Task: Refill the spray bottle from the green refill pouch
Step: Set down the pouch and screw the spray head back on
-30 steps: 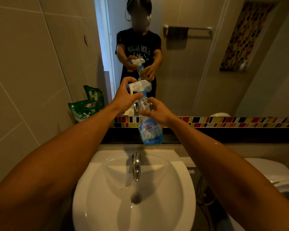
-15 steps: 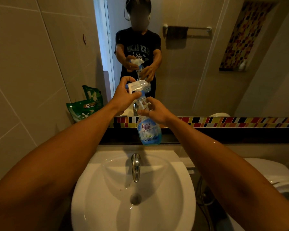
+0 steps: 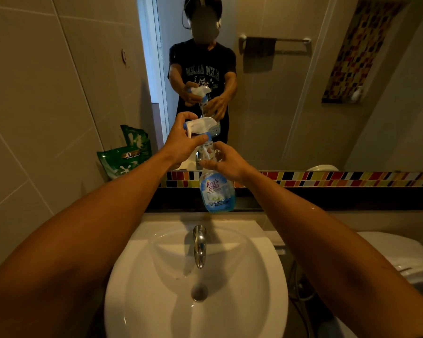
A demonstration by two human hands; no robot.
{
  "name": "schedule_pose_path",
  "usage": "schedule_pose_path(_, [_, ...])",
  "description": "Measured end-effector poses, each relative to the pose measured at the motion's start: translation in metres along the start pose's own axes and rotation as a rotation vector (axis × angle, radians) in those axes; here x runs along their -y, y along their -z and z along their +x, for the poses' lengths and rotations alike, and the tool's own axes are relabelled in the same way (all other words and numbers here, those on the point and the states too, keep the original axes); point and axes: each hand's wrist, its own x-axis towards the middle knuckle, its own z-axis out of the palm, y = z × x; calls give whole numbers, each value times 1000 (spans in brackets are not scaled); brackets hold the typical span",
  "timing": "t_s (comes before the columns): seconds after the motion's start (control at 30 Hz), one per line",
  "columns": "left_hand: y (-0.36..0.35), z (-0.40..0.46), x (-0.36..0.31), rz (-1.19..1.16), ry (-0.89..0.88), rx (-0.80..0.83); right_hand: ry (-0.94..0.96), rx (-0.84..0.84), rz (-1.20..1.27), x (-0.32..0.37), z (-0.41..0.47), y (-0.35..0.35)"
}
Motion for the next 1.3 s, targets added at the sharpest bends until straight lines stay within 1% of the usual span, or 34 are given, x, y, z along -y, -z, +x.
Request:
schedule_pose_path(0.17, [-2, 4, 3, -19, 63, 23, -14, 6, -2, -1, 1, 1])
schedule_pose_path(0.33, [-7, 4, 4, 2, -15, -36, -15, 8, -27, -1, 2, -2])
schedule_pose_path(0.53, [0, 6, 8, -10, 13, -10, -17, 9, -15, -4, 6, 0])
schedule_pose_path(0.6, [0, 7, 9, -8, 16, -29, -14, 11, -8, -4, 7, 1])
schedule_pose_path(0.87, [-1, 6, 9, -29, -29, -56, 13, 15, 4, 1, 9, -4])
schedule_pose_path(1.0, [3, 7, 10, -4, 1, -20, -8, 20, 22, -5, 11, -3])
schedule_pose_path(1.1, [-1, 7, 9, -1, 23, -34, -17, 29, 38, -6, 12, -3])
schedule_pose_path(1.3, [-6, 4, 9, 27, -39, -57, 12, 20, 8, -7, 14, -5])
